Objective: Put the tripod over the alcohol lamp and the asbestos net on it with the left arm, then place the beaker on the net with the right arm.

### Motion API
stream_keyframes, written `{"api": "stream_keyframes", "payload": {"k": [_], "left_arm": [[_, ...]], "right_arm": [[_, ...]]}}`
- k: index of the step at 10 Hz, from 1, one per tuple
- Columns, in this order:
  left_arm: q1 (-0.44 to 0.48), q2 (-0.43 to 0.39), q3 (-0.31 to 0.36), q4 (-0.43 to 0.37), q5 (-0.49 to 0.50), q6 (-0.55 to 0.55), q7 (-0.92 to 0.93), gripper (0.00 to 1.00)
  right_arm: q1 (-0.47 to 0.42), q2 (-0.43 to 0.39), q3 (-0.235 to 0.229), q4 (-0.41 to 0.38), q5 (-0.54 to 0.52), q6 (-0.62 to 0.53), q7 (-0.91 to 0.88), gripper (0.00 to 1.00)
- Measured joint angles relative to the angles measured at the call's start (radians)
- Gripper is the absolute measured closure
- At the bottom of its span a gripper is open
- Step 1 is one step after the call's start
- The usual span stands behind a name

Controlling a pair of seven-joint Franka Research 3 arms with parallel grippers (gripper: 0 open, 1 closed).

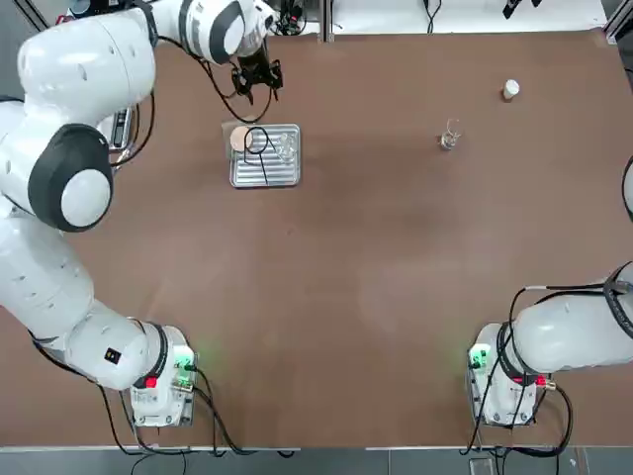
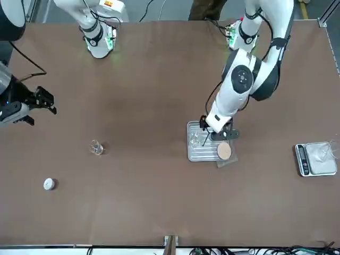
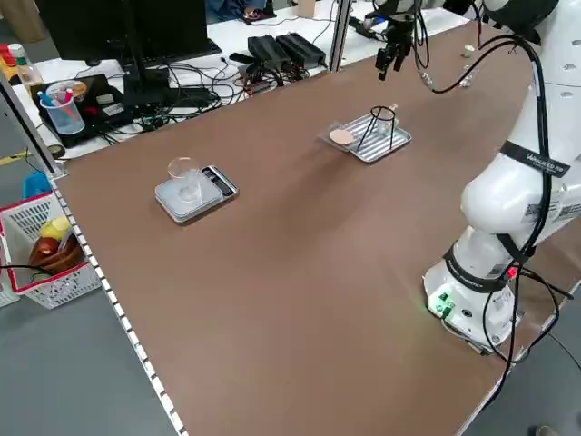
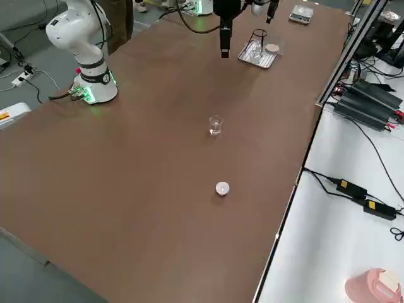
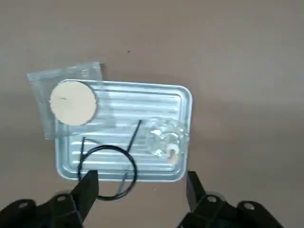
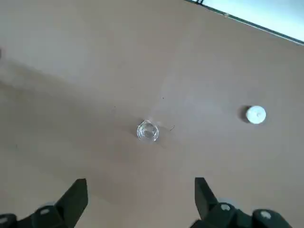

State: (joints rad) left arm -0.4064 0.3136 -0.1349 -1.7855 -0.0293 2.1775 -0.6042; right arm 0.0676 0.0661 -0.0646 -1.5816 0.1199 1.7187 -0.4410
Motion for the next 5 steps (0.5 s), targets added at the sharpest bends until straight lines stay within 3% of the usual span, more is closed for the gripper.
{"api": "stream_keyframes", "payload": {"k": [5], "left_arm": [[-0.047, 0.093, -0.001, -0.023, 0.055, 0.137, -0.071, 0.26]], "right_arm": [[-0.006, 0.0, 0.002, 0.0, 0.044, -0.003, -0.109, 0.0]]}}
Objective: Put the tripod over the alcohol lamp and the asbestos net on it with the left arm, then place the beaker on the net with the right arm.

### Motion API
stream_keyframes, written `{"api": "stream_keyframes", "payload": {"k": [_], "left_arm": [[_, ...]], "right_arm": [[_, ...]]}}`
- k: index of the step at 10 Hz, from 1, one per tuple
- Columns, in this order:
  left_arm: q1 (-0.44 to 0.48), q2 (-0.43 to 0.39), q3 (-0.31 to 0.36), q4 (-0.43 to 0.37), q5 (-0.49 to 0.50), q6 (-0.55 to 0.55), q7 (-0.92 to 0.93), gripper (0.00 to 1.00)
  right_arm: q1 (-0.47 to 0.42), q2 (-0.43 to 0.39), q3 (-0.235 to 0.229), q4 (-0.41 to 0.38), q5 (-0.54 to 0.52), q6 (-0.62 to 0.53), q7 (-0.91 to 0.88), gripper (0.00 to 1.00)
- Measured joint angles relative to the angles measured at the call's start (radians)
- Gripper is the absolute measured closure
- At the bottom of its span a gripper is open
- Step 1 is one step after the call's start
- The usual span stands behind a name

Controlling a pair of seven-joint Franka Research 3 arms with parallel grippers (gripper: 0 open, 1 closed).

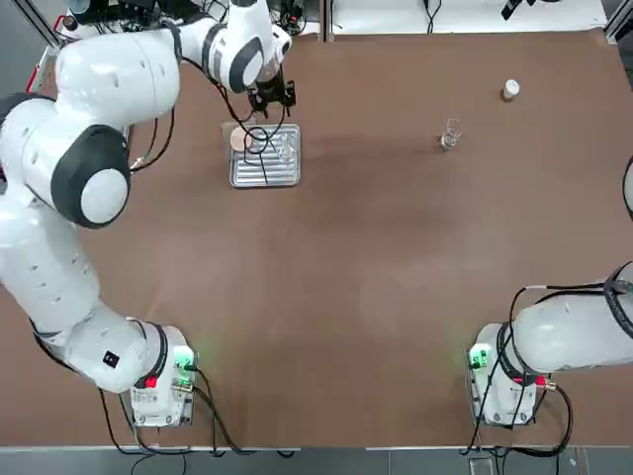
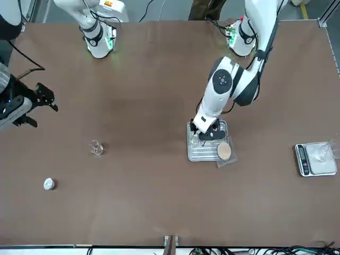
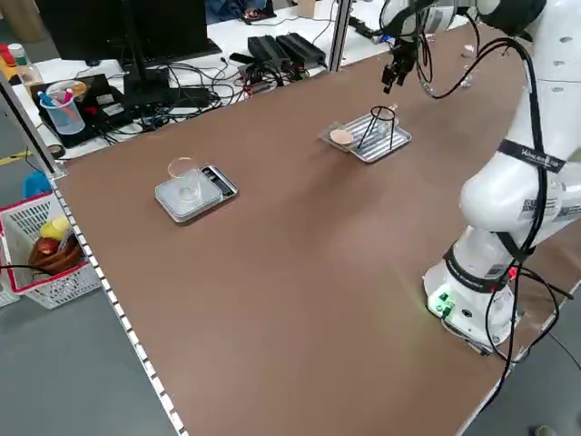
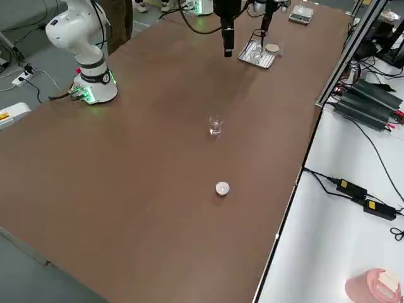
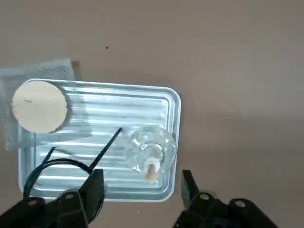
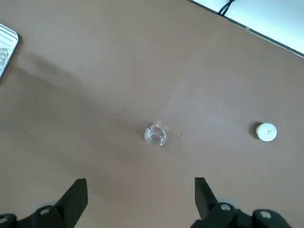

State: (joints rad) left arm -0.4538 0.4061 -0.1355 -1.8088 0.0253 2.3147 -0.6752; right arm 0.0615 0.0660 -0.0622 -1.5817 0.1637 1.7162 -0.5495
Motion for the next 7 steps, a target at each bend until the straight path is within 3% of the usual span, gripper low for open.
{"api": "stream_keyframes", "payload": {"k": [4, 7], "left_arm": [[-0.029, 0.051, -0.001, -0.001, 0.0, 0.046, -0.008, 0.36], [-0.03, 0.092, 0.0, -0.001, 0.0, 0.082, -0.01, 0.41]], "right_arm": [[-0.011, 0.0, -0.004, 0.004, 0.0, 0.008, -0.148, 0.0], [-0.069, 0.01, -0.008, -0.009, 0.028, 0.071, -0.466, 0.0]]}}
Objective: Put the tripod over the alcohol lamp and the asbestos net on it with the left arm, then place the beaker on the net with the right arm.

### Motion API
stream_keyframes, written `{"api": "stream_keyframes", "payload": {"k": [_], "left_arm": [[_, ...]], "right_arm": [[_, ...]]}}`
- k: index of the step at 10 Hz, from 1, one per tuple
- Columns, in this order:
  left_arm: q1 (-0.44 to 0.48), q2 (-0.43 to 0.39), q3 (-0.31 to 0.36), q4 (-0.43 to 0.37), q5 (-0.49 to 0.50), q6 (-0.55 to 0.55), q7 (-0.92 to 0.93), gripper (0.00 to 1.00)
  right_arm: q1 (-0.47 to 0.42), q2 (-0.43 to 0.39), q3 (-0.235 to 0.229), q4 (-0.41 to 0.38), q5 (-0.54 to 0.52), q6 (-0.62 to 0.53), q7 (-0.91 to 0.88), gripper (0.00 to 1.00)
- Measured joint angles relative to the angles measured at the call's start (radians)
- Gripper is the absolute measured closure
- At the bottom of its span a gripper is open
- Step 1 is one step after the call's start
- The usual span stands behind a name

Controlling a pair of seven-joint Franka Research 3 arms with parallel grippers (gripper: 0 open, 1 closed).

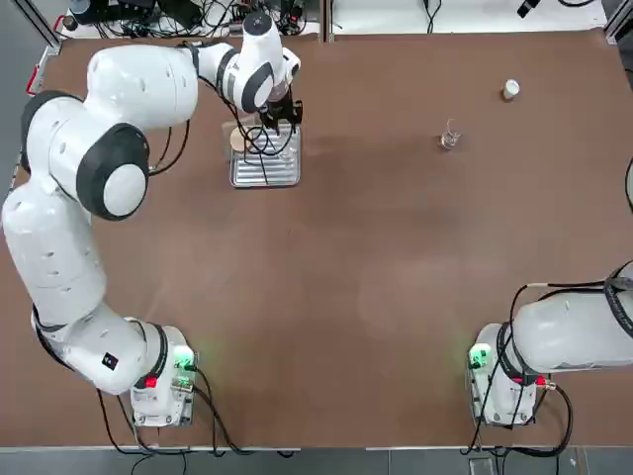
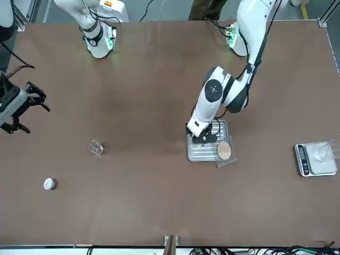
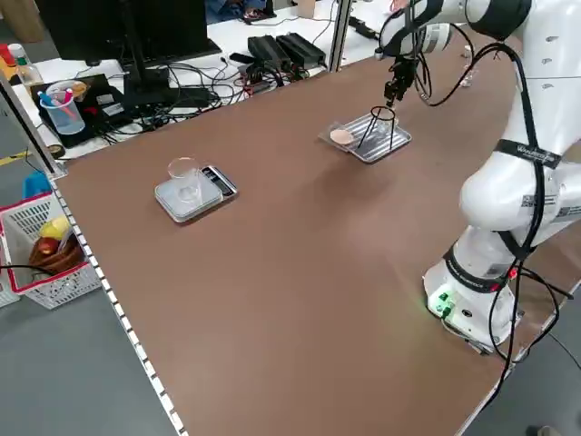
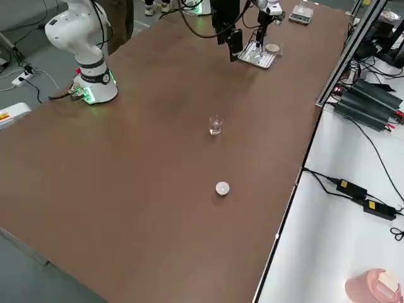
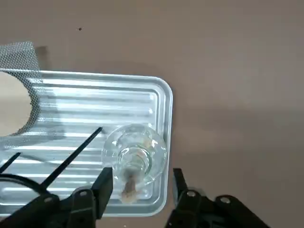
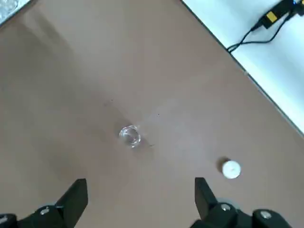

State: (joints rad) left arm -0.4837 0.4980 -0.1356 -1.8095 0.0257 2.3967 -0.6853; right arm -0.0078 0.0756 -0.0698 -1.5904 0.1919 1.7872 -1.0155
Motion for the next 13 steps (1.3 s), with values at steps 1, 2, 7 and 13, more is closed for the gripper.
{"api": "stream_keyframes", "payload": {"k": [1, 2, 7, 13], "left_arm": [[0.0, 0.005, 0.0, 0.0, 0.0, 0.001, 0.0, 0.41], [0.0, 0.008, 0.0, 0.0, 0.0, 0.001, 0.0, 0.41], [-0.003, 0.029, 0.0, 0.001, 0.028, 0.006, -0.002, 0.44], [-0.002, 0.049, 0.0, 0.004, 0.039, 0.014, -0.008, 0.55]], "right_arm": [[-0.028, 0.011, -0.001, -0.009, 0.042, 0.006, -0.085, 0.0], [-0.059, 0.026, -0.002, -0.018, 0.098, 0.007, -0.182, 0.0], [-0.172, 0.166, -0.004, -0.04, 0.387, -0.011, -0.654, 0.0], [-0.509, 0.344, 0.245, -0.069, 0.482, -0.08, -0.907, 0.0]]}}
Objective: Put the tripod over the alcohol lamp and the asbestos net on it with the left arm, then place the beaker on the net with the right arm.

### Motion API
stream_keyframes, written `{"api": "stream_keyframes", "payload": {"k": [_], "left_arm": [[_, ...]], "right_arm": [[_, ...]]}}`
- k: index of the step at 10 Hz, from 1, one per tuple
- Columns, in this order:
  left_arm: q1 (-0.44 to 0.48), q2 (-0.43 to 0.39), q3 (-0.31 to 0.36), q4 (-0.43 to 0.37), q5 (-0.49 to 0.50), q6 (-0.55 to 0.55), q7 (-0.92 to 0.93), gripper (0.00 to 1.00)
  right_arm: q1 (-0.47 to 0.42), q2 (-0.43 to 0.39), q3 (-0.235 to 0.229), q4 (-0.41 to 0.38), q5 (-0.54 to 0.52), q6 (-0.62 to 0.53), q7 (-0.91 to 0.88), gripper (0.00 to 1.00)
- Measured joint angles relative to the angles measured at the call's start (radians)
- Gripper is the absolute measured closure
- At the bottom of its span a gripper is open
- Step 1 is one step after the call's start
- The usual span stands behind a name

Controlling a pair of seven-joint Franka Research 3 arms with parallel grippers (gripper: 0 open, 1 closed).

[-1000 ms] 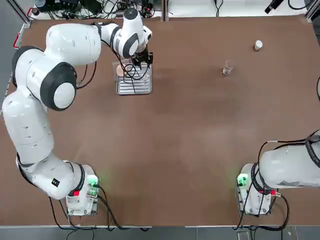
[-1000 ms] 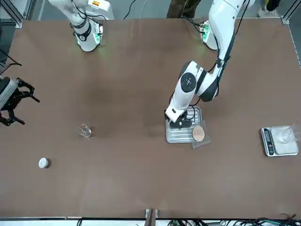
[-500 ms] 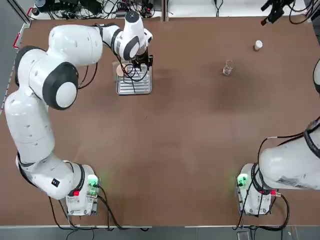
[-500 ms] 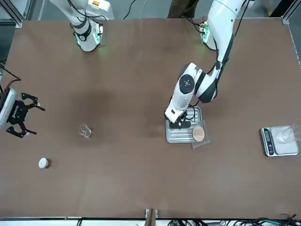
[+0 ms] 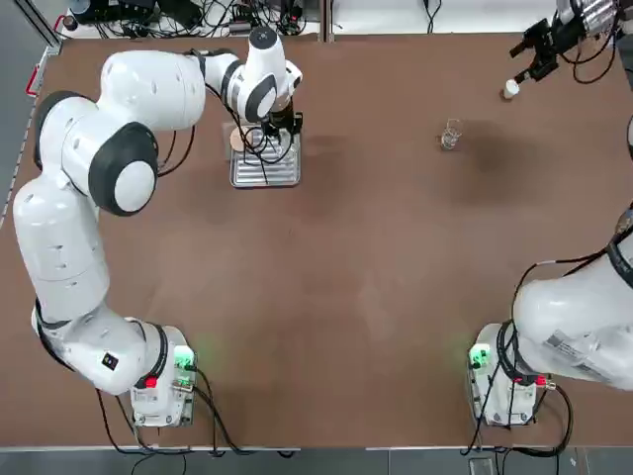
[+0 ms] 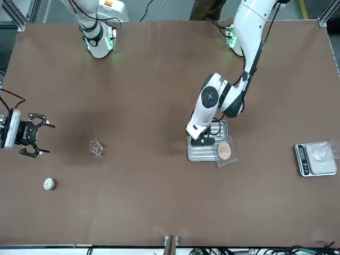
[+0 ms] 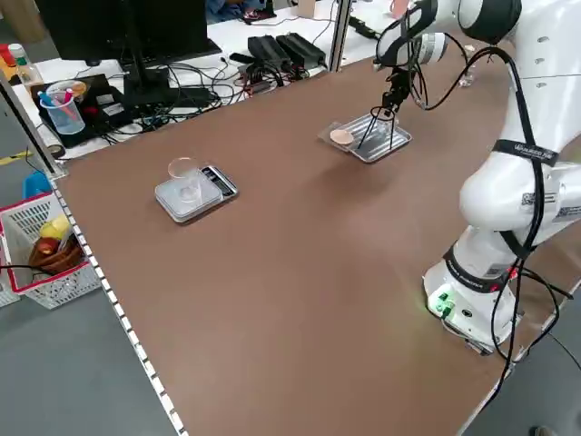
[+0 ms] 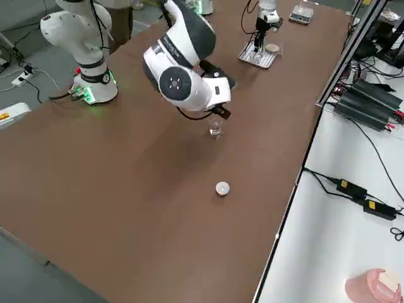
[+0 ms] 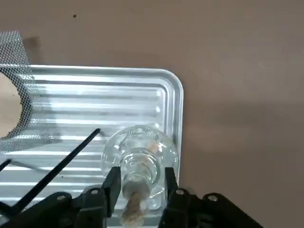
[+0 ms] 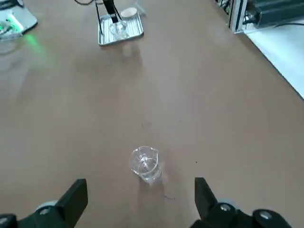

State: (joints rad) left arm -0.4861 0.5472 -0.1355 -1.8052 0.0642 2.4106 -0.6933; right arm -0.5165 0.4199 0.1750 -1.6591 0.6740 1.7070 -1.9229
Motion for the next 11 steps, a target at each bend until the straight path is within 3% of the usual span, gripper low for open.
{"api": "stream_keyframes", "payload": {"k": [2, 6, 11], "left_arm": [[0.0, 0.001, 0.0, 0.001, 0.0, 0.0, 0.0, 0.63], [0.0, 0.007, 0.0, 0.001, 0.008, 0.0, -0.001, 0.68], [0.005, 0.005, 0.002, 0.025, 0.011, -0.003, -0.001, 0.73]], "right_arm": [[-0.163, 0.081, 0.129, -0.056, 0.02, 0.033, -0.091, 0.0], [-0.217, 0.234, 0.148, -0.107, 0.131, 0.13, -0.331, 0.0], [-0.219, 0.35, 0.179, -0.108, 0.203, 0.228, -0.52, 0.0]]}}
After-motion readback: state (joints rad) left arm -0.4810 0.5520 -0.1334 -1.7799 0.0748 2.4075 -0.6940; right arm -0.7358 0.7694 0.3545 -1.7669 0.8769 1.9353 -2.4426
